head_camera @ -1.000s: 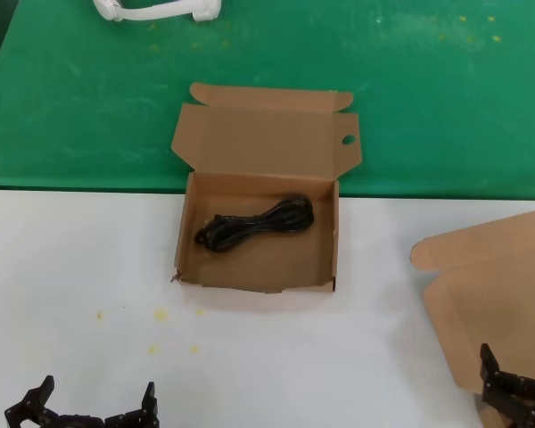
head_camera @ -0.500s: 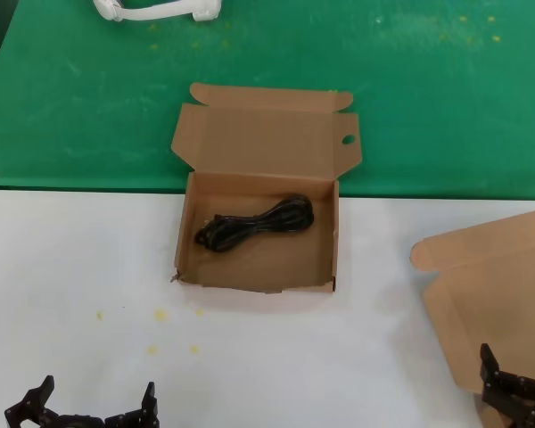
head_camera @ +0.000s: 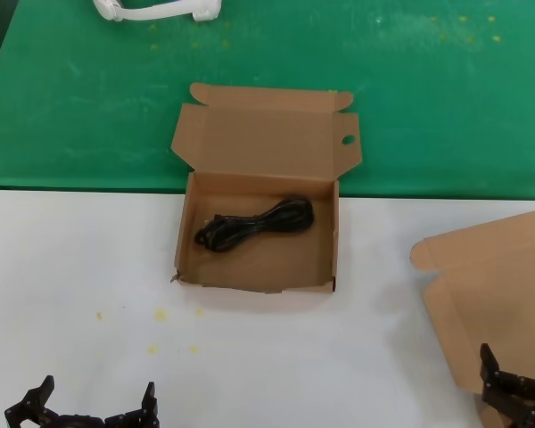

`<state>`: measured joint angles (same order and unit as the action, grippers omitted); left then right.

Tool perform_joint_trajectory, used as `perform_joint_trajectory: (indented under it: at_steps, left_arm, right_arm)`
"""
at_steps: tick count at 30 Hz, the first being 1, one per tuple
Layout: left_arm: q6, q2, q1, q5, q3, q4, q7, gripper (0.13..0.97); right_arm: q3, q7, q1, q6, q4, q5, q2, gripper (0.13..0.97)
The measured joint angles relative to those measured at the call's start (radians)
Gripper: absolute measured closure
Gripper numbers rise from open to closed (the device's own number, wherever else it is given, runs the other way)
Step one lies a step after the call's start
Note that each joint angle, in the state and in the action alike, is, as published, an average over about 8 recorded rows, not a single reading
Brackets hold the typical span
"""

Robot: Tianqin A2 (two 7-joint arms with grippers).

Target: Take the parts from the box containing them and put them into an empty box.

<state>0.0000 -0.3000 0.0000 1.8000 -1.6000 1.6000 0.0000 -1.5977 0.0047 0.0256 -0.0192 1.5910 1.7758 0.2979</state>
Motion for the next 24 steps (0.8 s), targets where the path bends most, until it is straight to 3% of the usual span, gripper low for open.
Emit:
perform_joint_trajectory:
  at_steps: [24]
  left_arm:
    - [0.000, 0.000, 0.000, 0.000, 0.000, 0.000, 0.000, 0.132]
  right_arm:
    - [0.000, 0.000, 0.000, 0.000, 0.000, 0.000, 0.000, 0.129]
